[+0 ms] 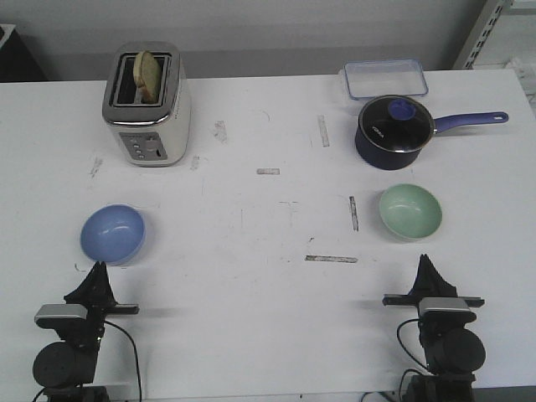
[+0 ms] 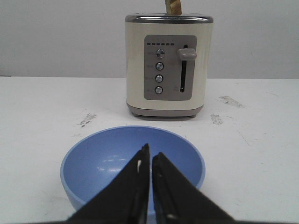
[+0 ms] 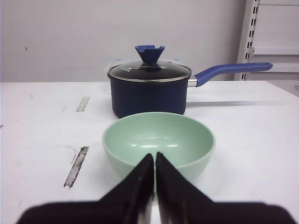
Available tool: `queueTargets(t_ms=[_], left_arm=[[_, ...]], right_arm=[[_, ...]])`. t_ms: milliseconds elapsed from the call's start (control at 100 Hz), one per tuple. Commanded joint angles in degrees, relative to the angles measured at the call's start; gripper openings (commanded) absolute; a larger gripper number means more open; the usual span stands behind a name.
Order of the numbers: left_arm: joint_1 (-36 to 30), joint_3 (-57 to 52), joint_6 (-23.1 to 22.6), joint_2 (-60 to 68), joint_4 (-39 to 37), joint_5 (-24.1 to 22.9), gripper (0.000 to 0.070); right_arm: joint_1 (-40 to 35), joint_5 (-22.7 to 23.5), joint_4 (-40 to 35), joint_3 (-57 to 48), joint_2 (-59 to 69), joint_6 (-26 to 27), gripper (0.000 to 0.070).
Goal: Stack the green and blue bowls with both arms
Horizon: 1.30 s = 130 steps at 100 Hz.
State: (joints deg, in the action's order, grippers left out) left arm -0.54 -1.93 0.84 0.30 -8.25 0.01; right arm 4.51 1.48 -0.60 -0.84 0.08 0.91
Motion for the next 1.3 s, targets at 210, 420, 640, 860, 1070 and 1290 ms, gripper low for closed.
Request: queueTargets(t_ms=[210,420,640,860,1070,1290], left_arm=[[0.0,1.2,0.0,-0.1,-0.8,0.1,0.0002],[0.0,1.2,0.0,-0.1,-0.8,0.1,0.0002],[0.0,1.2,0.0,-0.1,-0.3,0.1,0.0002],[0.0,1.2,0.0,-0.1,-0.2,0.1,0.0002],[0.0,1.2,0.0,-0.1,-0.2,0.1,0.0001],[0.0,1.2,0.0,-0.1,-0.2,0.1,0.0001]], right_arm=[[0.0,0.0,0.6,0.1,0.0,0.8,0.0000],[0.0,0.0,0.6,0.1,0.0,0.8,0.0000],[0.0,0.0,0.6,0.1,0.0,0.8,0.0000],[0.0,0.0,1.3,0.1,0.0,0.8,0.0000],[0.1,-1.2,2.9,0.1,0.0,0.9,0.0000],[0.0,-3.0,10.8,-4.3,0.6,0.2,0.0000]])
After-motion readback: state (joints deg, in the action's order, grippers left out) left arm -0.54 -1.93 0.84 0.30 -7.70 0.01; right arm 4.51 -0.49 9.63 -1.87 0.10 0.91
